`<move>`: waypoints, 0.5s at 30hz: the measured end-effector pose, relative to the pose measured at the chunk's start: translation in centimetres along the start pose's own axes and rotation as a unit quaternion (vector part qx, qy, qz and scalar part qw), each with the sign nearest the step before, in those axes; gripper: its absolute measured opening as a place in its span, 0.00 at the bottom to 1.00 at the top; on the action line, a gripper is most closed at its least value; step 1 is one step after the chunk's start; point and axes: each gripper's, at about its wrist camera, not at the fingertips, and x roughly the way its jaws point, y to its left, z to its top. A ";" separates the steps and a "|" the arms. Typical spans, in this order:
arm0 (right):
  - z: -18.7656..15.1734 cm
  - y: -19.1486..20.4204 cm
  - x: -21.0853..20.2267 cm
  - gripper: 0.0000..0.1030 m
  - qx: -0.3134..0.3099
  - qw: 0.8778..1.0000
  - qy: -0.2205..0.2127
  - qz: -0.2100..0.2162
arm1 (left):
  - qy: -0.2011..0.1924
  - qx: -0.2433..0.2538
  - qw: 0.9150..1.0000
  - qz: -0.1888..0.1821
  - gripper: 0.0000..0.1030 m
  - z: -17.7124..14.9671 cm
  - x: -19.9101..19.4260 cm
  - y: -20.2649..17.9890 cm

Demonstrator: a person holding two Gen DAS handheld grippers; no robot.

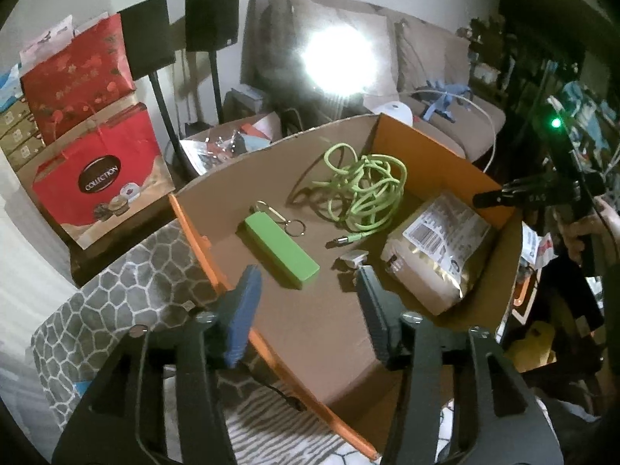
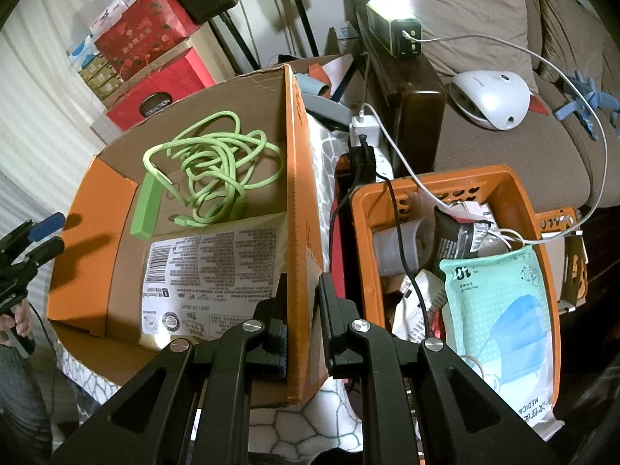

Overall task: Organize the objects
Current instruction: 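Carry the white square tag into the orange box and open the left gripper, then move the left gripper to the black cable plug beside the box and grasp it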

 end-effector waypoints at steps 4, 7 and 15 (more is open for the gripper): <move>0.0 0.0 0.0 0.12 0.000 1.000 0.000 0.000 | -0.013 -0.003 1.000 0.011 0.62 0.1 -0.9 0.5; 0.0 0.0 0.0 0.12 0.000 1.000 0.000 0.000 | -0.020 -0.014 1.000 0.015 0.71 0.0 -1.6 1.0; 0.0 0.0 0.0 0.12 0.000 1.000 0.000 0.000 | -0.021 -0.043 0.999 0.024 0.76 -0.8 -2.6 3.3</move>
